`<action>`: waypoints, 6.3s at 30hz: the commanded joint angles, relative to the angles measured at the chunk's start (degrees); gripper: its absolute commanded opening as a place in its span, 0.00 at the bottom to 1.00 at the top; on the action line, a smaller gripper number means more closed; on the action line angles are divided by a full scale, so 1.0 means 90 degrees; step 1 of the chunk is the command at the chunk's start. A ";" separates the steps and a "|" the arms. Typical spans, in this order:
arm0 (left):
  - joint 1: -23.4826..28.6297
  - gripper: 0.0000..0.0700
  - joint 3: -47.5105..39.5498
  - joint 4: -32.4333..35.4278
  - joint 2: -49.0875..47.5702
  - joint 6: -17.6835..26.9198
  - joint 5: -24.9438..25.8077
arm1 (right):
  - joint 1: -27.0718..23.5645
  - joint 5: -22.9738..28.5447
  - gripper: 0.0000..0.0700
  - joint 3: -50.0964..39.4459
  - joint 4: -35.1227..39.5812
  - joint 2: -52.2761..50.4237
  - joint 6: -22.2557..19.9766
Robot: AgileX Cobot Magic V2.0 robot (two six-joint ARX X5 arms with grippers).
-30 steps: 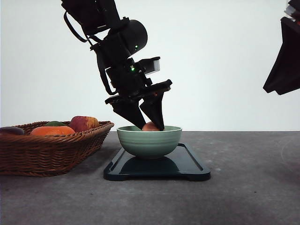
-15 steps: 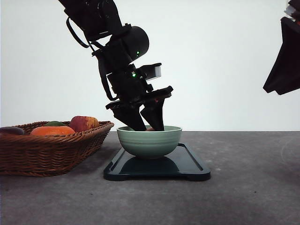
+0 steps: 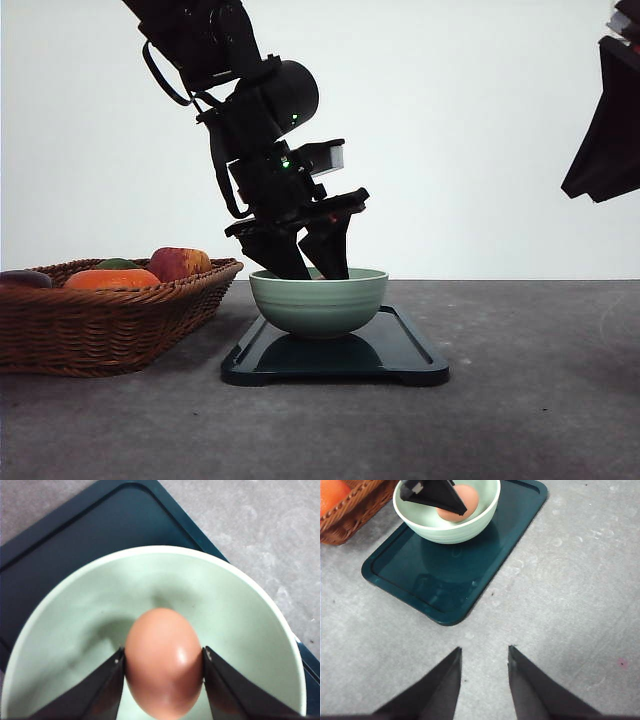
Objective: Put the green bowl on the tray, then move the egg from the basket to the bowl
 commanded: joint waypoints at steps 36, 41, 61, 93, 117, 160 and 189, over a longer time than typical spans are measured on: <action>-0.0059 0.62 0.0628 -0.0490 0.0280 -0.0162 -0.0005 | 0.0032 -0.0015 0.26 0.0019 0.0085 0.0046 -0.0002; -0.0023 0.62 0.0957 -0.0878 0.0092 -0.0518 0.0000 | 0.0032 -0.0015 0.26 0.0019 0.0083 0.0046 -0.0002; 0.0659 0.62 -0.2040 0.0430 -0.3698 -0.0835 0.0000 | 0.0037 -0.0013 0.26 0.0019 0.0066 0.0049 -0.0007; 0.1399 0.00 -0.6450 0.0422 -0.8551 -0.2599 -0.0461 | 0.0037 -0.0189 0.00 0.0019 0.0136 0.0049 -0.0046; 0.1975 0.00 -0.6749 0.0650 -0.9294 -0.2049 -0.0532 | 0.0037 -0.0330 0.02 0.0019 0.0141 0.0039 -0.0007; 0.3922 0.00 -1.0168 0.2193 -1.3180 -0.1251 -0.0556 | 0.0037 -0.0328 0.02 0.0022 0.0243 0.0039 -0.0007; 0.3922 0.00 -1.0166 0.2191 -1.3180 -0.1251 -0.0556 | -0.2120 0.0342 0.02 -0.2969 0.1345 -0.4618 -0.0695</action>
